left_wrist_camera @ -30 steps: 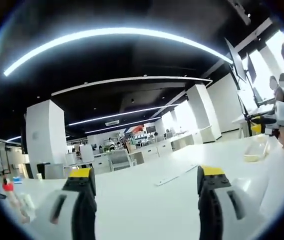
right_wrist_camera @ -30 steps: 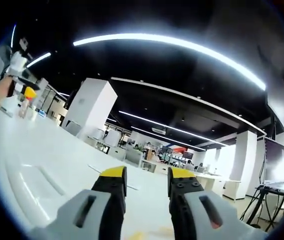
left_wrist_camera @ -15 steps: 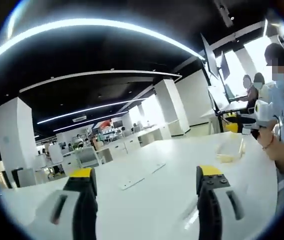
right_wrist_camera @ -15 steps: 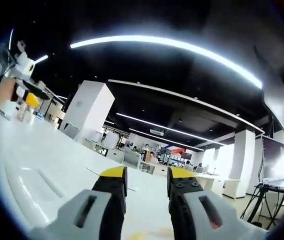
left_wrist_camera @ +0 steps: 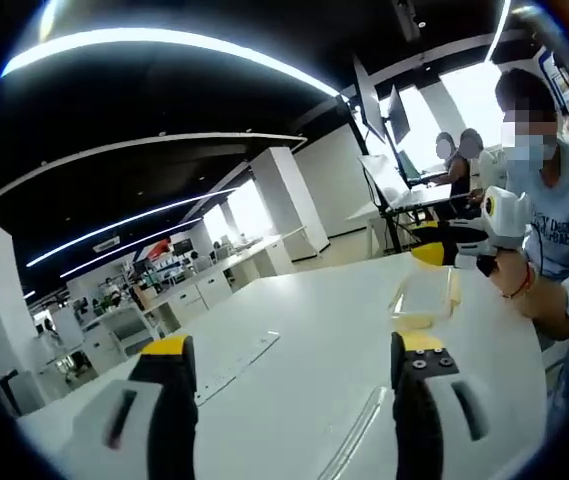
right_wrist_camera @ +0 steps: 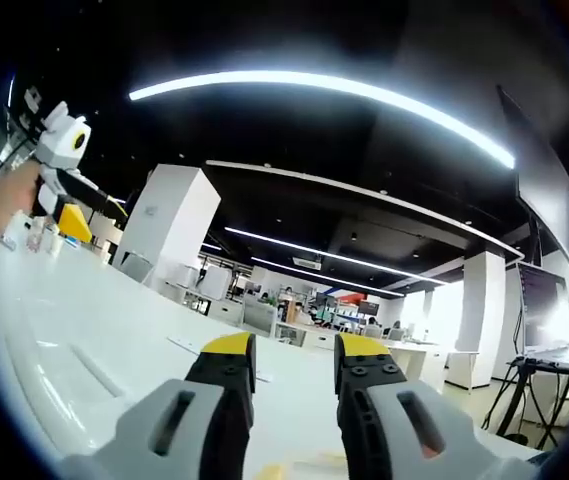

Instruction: Snap each plastic latch of the storage box into its locked position after aligning the lid with the box until every specified latch is closed and the lid sits flush.

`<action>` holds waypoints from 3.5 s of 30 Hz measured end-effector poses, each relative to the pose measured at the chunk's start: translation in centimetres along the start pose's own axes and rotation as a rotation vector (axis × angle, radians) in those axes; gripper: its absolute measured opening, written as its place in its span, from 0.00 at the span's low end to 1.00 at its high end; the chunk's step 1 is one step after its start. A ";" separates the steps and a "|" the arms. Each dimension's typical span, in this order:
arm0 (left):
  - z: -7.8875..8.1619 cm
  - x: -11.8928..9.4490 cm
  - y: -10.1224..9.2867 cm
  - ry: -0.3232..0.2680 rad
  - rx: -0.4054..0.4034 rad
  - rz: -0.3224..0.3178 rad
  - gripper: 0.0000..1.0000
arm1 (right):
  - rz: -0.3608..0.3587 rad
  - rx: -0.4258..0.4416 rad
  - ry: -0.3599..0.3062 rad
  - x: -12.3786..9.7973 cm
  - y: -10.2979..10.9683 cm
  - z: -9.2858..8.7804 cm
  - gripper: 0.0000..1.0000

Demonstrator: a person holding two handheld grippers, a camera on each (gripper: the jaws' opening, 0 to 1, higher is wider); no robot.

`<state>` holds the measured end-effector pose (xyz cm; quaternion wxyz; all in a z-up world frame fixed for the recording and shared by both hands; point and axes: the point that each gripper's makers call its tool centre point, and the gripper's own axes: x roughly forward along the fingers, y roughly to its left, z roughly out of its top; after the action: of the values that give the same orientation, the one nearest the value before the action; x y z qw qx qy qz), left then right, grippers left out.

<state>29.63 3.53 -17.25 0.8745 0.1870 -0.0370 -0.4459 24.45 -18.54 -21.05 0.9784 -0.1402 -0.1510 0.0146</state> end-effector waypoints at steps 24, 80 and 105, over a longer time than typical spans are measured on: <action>-1.8 11.5 -10.1 0.192 0.106 -0.364 0.76 | -0.046 0.023 0.010 0.5 -1.3 -0.1 0.30; -11.6 20.7 -22.0 0.569 0.040 -0.762 0.40 | -0.138 0.060 0.082 0.9 -2.9 -1.8 0.28; -13.0 18.7 -19.8 0.640 0.041 -0.737 0.40 | 0.104 -0.074 0.418 2.6 -6.1 -7.5 0.28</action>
<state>28.72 -18.06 -38.38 0.6221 0.3326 0.2936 -0.6451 29.10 -26.25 -25.43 0.9806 -0.1836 0.0622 0.0302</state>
